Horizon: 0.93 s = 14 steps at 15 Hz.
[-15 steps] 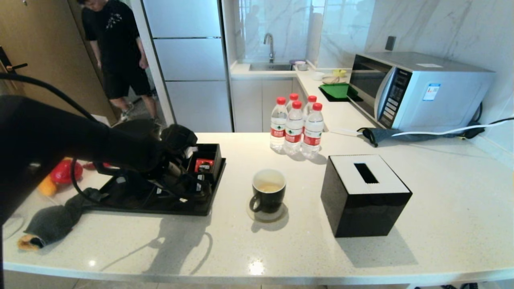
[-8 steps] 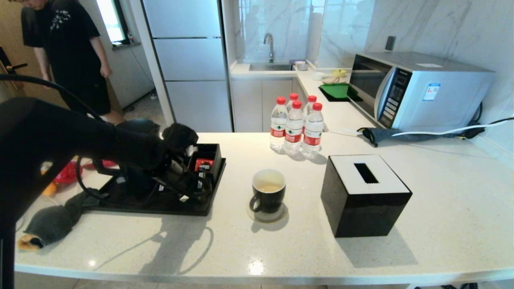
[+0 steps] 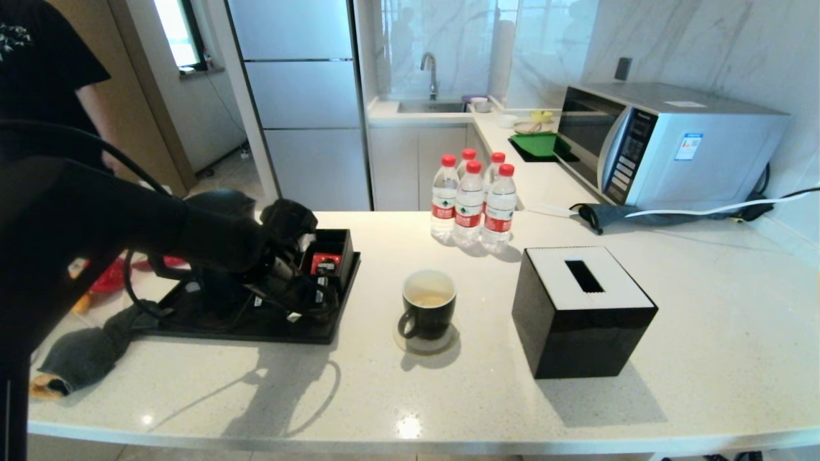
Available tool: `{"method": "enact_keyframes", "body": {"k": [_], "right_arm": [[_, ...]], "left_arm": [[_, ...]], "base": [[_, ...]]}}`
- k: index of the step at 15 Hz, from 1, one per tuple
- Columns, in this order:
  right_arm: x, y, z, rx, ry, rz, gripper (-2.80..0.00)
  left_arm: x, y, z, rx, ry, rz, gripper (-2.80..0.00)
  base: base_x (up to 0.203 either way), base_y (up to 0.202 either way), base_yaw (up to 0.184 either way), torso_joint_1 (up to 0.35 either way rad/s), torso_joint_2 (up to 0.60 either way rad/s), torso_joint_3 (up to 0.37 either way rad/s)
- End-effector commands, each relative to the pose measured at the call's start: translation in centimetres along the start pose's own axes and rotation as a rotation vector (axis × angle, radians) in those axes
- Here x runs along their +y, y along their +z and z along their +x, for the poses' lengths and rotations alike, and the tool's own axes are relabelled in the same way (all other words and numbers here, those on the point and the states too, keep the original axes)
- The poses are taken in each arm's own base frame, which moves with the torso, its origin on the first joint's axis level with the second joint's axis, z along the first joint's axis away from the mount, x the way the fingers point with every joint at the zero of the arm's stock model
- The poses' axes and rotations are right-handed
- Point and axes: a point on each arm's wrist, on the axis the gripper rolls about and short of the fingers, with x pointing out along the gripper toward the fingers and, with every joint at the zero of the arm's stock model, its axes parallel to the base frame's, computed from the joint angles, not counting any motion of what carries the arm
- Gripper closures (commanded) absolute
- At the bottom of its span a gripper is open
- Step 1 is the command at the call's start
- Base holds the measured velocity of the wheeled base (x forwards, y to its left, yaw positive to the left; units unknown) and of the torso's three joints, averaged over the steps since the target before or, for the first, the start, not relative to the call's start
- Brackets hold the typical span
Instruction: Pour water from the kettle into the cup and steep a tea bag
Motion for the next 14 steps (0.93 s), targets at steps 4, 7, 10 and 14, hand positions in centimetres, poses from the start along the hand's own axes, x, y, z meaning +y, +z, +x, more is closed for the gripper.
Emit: {"method": "enact_keyframes", "body": {"k": [4,7,10,14], "right_arm": [[0.00,0.02,0.00,-0.001,0.001,0.001,0.00],[0.00,0.02,-0.01,-0.001,0.001,0.001,0.00],[0.00,-0.02,0.01,0.001,0.001,-0.001,0.00],[0.00,0.00,0.00,0.000,0.001,0.000,0.00]], "left_arm": [[0.07,-0.09,-0.07,-0.001,0.015,-0.002,-2.80],[0.08,-0.14,0.01,0.001,0.017,0.000,-2.80],[0.08,-0.16,0.07,0.002,0.019,0.000,-2.80],[0.08,-0.19,0.18,0.005,0.020,0.001,-2.80]], "base": [[0.000,0.000,0.000,0.000,0.00,0.000],[0.000,0.000,0.000,0.000,0.00,0.000],[0.000,0.000,0.000,0.000,0.00,0.000],[0.000,0.000,0.000,0.000,0.00,0.000]]}}
